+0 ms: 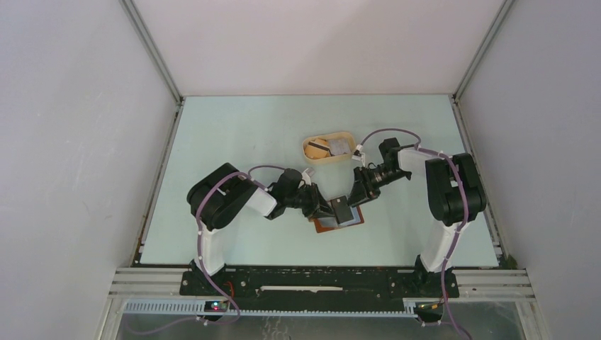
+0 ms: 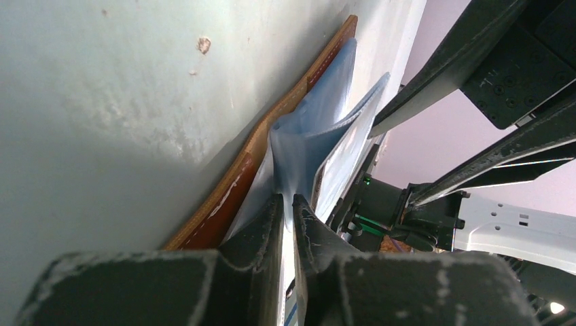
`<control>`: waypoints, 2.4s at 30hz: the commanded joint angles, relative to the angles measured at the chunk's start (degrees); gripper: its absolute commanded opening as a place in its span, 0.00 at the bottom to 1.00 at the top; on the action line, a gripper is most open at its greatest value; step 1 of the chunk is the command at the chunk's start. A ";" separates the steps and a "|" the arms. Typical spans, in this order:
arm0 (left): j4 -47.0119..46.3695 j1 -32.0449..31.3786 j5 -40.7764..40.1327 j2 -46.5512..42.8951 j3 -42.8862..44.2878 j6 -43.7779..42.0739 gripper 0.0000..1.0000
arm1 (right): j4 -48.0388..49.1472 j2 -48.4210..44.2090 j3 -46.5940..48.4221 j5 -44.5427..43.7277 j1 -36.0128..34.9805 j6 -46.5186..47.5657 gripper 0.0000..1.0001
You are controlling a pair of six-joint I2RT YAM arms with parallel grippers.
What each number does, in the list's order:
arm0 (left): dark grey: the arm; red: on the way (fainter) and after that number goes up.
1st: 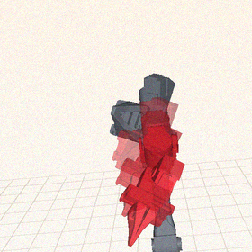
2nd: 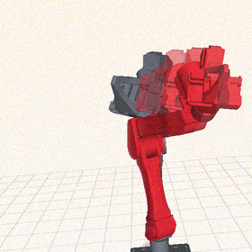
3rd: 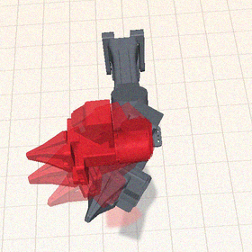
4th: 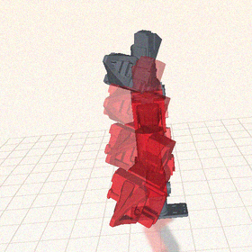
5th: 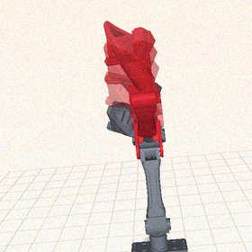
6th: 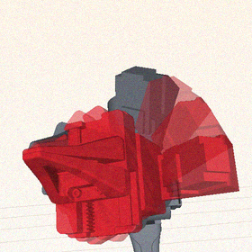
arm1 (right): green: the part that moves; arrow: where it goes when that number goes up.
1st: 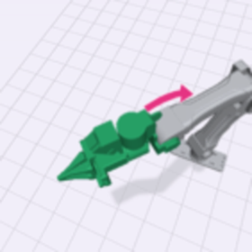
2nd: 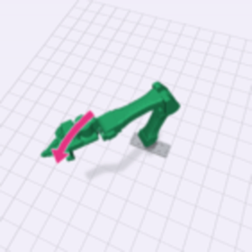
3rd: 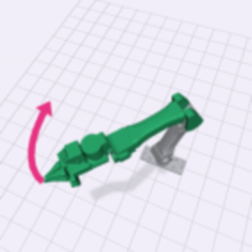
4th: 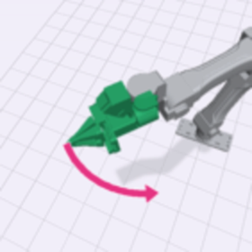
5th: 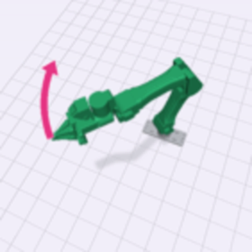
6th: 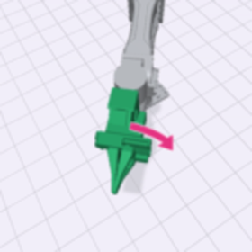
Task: Put the credit cards into the card holder
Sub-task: Turn over the card slot in the card holder.
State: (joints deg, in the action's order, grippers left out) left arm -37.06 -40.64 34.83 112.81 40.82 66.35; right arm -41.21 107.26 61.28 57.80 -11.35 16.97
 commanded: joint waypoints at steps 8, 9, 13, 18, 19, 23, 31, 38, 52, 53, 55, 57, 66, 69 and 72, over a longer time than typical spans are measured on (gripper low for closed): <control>5.80 -0.92 -1.86 0.78 1.02 -3.40 0.15 | -1.28 1.86 1.82 10.28 0.37 -0.40 0.52; 6.11 -0.88 -1.95 0.72 1.14 -3.48 0.16 | -1.41 1.96 1.82 10.93 0.21 -0.32 0.51; 6.71 -0.92 -1.93 1.10 1.56 -3.60 0.16 | -1.68 1.73 1.77 12.10 -0.63 0.16 0.50; 6.78 -0.87 -1.86 1.44 1.66 -3.60 0.16 | -1.08 2.20 1.76 9.64 -1.21 -0.95 0.51; 6.82 -0.87 -1.87 1.42 1.64 -3.55 0.16 | -0.88 2.40 1.82 9.27 -1.22 -1.31 0.52; 6.98 -0.89 -1.91 1.44 1.63 -3.59 0.16 | -0.20 2.88 1.83 8.67 -1.22 -2.17 0.52; 7.84 -0.84 -2.40 1.14 1.62 -3.76 0.17 | 1.97 1.02 1.74 0.21 1.54 -4.12 0.52; 8.39 -0.79 -2.13 1.66 2.33 -4.03 0.16 | 2.98 2.51 1.52 -1.69 2.96 -5.19 0.54; 8.40 -0.83 -2.05 1.77 2.29 -4.12 0.16 | 1.71 1.82 1.59 2.57 2.32 -3.18 0.52; 8.33 -0.82 -2.02 1.79 2.33 -4.20 0.16 | 1.69 1.93 1.60 2.44 2.30 -3.17 0.52; 8.35 -0.84 -1.96 1.88 2.49 -4.21 0.16 | 1.63 2.49 1.64 2.57 2.17 -3.33 0.52; 8.39 -0.84 -1.87 2.01 2.64 -4.27 0.16 | 1.36 3.26 1.88 1.87 2.00 -3.43 0.52; 8.49 -0.80 -1.87 2.00 2.57 -4.30 0.16 | 1.42 5.96 2.39 -2.65 1.78 -4.84 0.54; 8.43 -0.83 -1.65 2.22 2.72 -4.31 0.16 | 1.43 6.66 2.44 -2.75 1.69 -5.08 0.54; 8.47 -0.88 -1.60 2.35 2.86 -4.30 0.16 | 0.94 7.08 2.79 -2.81 1.48 -4.92 0.54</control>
State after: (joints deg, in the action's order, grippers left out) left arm -33.65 -40.75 35.33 112.90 42.59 65.41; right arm -40.03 112.90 62.59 57.30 -9.19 12.19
